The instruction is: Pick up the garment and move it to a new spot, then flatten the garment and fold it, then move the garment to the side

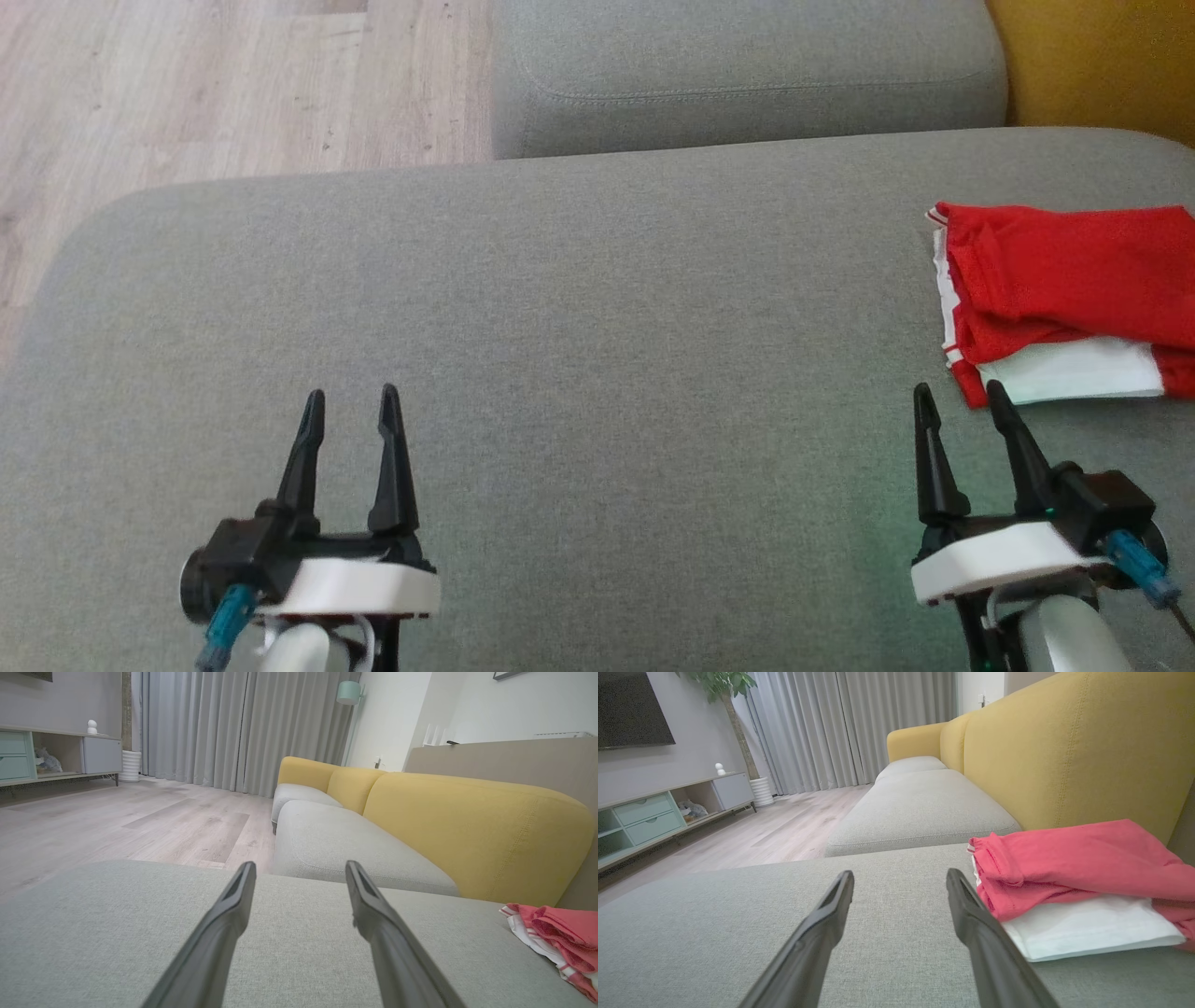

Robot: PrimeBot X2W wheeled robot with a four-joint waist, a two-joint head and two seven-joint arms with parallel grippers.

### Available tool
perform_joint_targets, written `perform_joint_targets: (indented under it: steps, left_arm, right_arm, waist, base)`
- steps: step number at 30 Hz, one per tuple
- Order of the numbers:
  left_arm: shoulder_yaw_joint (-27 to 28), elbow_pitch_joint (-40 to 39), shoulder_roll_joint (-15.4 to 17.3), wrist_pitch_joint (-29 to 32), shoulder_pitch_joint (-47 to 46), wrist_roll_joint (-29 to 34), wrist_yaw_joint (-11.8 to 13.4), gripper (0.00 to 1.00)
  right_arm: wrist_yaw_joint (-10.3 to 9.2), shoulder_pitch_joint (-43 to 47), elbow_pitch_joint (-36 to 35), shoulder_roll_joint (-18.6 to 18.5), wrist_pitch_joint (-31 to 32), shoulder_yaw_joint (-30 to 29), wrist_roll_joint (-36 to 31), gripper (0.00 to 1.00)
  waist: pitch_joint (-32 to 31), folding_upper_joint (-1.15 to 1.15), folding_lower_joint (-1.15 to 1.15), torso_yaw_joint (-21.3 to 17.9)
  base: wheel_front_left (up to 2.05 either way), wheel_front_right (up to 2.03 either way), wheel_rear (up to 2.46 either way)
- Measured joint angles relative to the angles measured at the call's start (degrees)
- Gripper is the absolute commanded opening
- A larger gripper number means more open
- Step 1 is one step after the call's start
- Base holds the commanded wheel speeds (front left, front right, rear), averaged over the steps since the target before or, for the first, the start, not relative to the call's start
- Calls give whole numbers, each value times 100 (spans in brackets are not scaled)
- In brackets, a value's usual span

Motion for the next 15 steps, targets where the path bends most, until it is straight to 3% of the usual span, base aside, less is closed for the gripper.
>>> perform_joint_targets:
  steps: [15]
  left_arm:
    - [14,-19,8,0,99,-93,-62,100]
  right_arm:
    - [1,-1,-175,0,-1,1,43,100]
  waist:
    - [-13,0,1,-11]
  base:
    - [0,0,0]
